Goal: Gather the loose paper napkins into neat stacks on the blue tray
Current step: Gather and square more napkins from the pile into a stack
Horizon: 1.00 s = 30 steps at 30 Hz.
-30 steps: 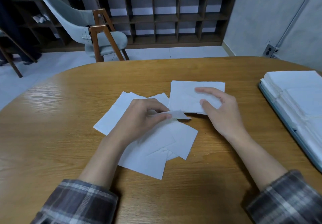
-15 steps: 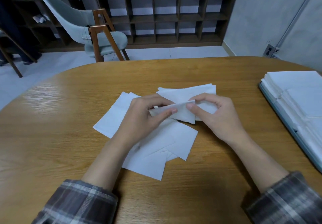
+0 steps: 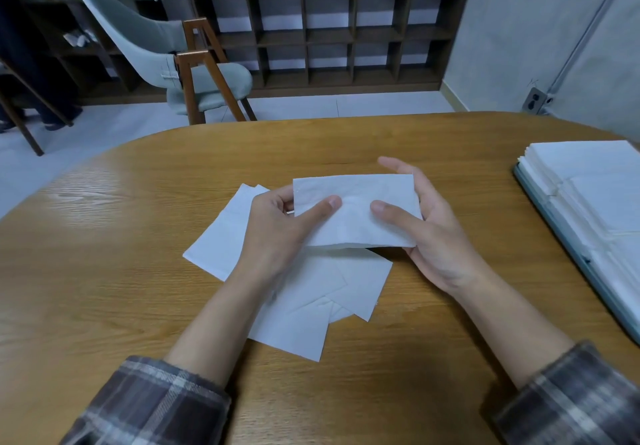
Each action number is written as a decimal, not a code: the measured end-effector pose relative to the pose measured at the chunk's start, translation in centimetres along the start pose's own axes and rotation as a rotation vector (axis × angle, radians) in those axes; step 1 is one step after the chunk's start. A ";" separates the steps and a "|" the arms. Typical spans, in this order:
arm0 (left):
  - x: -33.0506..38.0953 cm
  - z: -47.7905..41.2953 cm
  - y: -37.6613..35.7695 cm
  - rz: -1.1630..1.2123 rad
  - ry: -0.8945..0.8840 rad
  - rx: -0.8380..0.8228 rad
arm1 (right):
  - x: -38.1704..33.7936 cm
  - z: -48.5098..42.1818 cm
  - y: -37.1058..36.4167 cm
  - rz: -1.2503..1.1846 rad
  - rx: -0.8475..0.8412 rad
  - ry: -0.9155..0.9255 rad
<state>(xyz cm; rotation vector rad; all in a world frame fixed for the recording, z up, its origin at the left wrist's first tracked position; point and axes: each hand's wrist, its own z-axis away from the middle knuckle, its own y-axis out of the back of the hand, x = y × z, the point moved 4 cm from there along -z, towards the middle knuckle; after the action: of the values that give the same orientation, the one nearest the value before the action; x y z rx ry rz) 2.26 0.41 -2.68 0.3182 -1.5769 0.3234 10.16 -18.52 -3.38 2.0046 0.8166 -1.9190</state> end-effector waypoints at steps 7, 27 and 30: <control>0.3 0.2 -0.4 0.019 -0.009 0.010 | -0.5 0.2 -0.4 0.103 0.016 0.067; 0.2 -0.2 -0.3 -0.458 -0.241 -0.147 | -0.5 -0.3 0.8 0.463 0.026 0.138; 0.3 0.2 -0.5 -0.722 -0.305 -0.306 | 0.3 -0.7 1.9 0.577 0.174 0.106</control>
<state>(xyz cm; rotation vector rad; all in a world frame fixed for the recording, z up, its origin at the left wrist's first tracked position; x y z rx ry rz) 2.24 -0.12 -2.37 0.6885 -1.6624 -0.5424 11.80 -19.58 -4.01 2.1447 0.0596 -1.5954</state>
